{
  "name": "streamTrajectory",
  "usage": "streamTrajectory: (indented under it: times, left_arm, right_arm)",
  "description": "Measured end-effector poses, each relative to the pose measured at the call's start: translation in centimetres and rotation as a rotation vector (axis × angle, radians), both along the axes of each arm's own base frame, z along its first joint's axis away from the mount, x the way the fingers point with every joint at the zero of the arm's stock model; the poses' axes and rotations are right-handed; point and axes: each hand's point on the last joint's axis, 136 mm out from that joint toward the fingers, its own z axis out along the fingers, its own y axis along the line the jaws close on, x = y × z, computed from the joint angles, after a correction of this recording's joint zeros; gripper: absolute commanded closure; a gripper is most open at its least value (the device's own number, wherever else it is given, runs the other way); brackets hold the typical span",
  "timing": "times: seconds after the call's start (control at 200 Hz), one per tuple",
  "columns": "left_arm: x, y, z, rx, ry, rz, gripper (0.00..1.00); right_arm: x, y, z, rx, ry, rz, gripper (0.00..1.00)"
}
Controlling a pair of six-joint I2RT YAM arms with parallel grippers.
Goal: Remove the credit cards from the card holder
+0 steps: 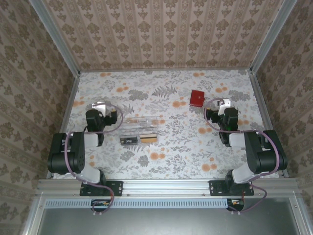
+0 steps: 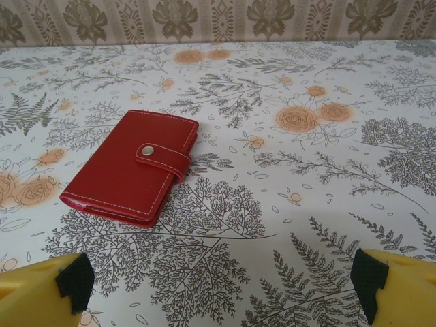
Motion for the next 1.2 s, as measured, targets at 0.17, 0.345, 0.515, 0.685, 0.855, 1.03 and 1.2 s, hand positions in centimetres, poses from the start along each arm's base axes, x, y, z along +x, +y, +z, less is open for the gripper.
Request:
streamTrajectory:
  times: [0.17, 0.345, 0.515, 0.685, 0.855, 1.03, 1.2]
  left_arm:
    - [1.9, 1.0, 5.5, -0.008, -0.003, 0.057, 0.0]
    - [2.3, 5.2, 12.4, -0.19, -0.02, 0.268, 0.0]
    - [1.6, 7.8, 16.0, -0.417, 0.05, 0.46, 0.0]
    - [0.9, 5.3, 13.1, -0.51, 0.18, 0.48, 0.0]
    - [-0.5, -1.9, 9.6, -0.476, 0.279, 0.353, 0.0]
    - [-0.9, -9.3, 11.5, -0.413, 0.249, 0.18, 0.0]
    - [-2.3, -15.8, 12.9, -0.359, 0.205, -0.001, 0.0]
  right_arm:
    - [-0.5, -0.3, 0.6, -0.002, 0.007, -0.021, 0.0]
    - [-1.4, -1.4, 4.9, 0.028, -0.041, -0.096, 0.0]
    - [-2.5, -2.1, 9.2, 0.153, -0.101, -0.182, 0.0]
    - [-2.9, -2.0, 11.0, 0.274, -0.026, -0.227, 0.0]
    - [-3.8, -1.7, 10.9, 0.345, 0.064, -0.259, 0.0]
    - [-5.2, -1.0, 9.4, 0.382, 0.154, -0.252, 0.0]
    - [-5.5, -0.9, 8.7, 0.412, 0.228, -0.278, 0.0]
